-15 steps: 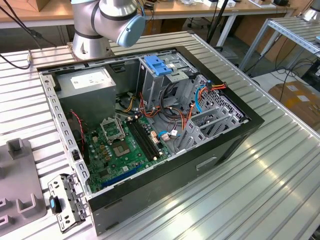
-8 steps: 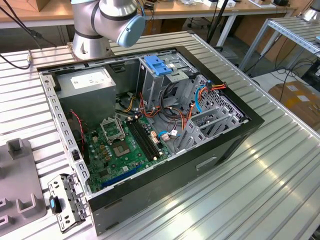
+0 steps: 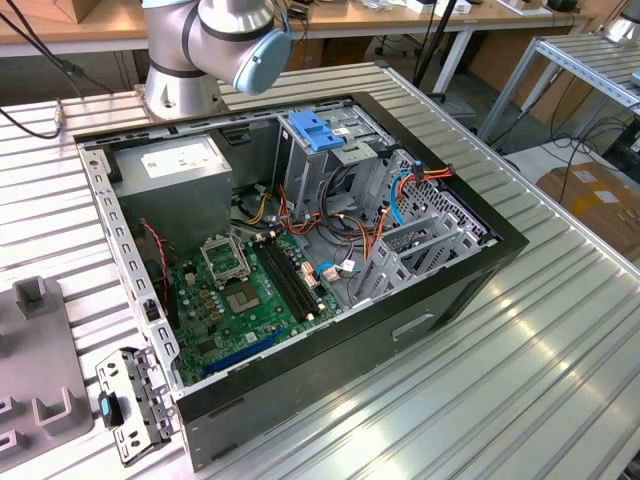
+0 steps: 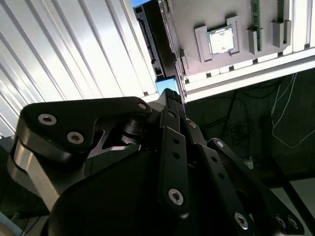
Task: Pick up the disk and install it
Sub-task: 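Pick up the disk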
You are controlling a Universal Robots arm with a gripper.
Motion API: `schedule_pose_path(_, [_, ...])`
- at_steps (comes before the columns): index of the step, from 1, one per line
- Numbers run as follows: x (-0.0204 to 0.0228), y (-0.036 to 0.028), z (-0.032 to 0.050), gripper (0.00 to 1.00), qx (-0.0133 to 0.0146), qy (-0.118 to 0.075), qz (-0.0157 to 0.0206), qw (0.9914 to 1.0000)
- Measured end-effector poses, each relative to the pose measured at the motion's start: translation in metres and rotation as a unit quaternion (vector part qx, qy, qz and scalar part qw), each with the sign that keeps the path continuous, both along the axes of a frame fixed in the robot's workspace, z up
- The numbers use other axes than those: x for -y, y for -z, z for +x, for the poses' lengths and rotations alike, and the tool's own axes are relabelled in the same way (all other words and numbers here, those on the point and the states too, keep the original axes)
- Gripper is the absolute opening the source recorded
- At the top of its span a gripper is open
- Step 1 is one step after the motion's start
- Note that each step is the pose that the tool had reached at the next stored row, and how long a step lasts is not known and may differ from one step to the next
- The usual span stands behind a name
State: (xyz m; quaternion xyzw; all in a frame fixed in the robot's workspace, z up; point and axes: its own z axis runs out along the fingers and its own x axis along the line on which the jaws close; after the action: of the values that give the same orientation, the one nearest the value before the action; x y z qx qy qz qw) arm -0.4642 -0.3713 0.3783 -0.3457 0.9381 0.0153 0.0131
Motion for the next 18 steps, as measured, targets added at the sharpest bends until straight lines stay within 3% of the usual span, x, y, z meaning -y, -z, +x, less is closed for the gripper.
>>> schedule_pose_path(3, [0.0000, 0.0000, 0.0000, 0.11, 0.0000, -0.005, 0.0000, 0.99999])
schedule_pose_path(6, [0.0000, 0.0000, 0.0000, 0.11, 0.0000, -0.029, 0.0000, 0.99957])
schedule_pose_path(9, [0.0000, 0.0000, 0.0000, 0.11, 0.0000, -0.062, 0.0000, 0.99809])
schedule_pose_path(11, [0.0000, 0.0000, 0.0000, 0.11, 0.0000, -0.083, 0.0000, 0.99655])
schedule_pose_path(16, [0.0000, 0.0001, 0.0000, 0.11, 0.0001, -0.111, 0.0000, 0.99378])
schedule_pose_path(18, [0.0000, 0.0005, 0.0001, 0.11, 0.0001, -0.134, -0.0002, 0.99102])
